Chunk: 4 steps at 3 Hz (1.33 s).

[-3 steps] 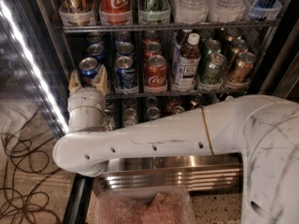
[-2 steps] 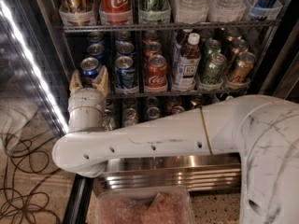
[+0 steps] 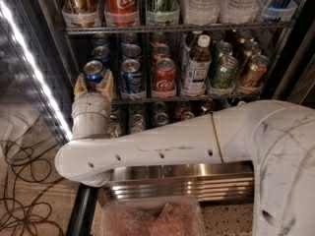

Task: Pick pepsi can from middle shelf of fridge

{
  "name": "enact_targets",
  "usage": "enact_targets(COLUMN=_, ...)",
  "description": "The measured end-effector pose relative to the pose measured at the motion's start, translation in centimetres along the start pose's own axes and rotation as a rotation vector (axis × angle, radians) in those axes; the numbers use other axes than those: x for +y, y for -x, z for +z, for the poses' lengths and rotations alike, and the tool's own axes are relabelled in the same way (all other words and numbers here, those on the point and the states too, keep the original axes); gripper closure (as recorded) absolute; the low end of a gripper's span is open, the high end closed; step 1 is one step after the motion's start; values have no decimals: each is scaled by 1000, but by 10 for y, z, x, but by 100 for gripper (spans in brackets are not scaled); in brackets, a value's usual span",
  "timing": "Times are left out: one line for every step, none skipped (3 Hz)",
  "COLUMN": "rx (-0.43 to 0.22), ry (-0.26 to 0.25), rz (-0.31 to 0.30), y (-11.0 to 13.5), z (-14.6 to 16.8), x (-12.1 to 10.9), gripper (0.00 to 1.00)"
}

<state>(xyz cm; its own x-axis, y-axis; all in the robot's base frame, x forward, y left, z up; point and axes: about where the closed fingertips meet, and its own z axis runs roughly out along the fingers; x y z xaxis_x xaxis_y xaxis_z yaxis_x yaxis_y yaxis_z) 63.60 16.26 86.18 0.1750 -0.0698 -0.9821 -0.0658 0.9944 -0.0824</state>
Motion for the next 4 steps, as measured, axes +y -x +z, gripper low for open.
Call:
enact_targets(rx=-5, ry=-3, rz=9, y=3, z=-1, x=-3, gripper=100)
enact_targets(rx=-43, ry=-11, rz=27, y=21, z=-10, x=-19, gripper=100)
enact_targets(rx=-83, ry=8, rz=37, y=49, z=-26, x=-28, gripper=100)
enact_targets(rx=-81, ry=64, rz=65, y=71, z=-45, x=-33, gripper=100)
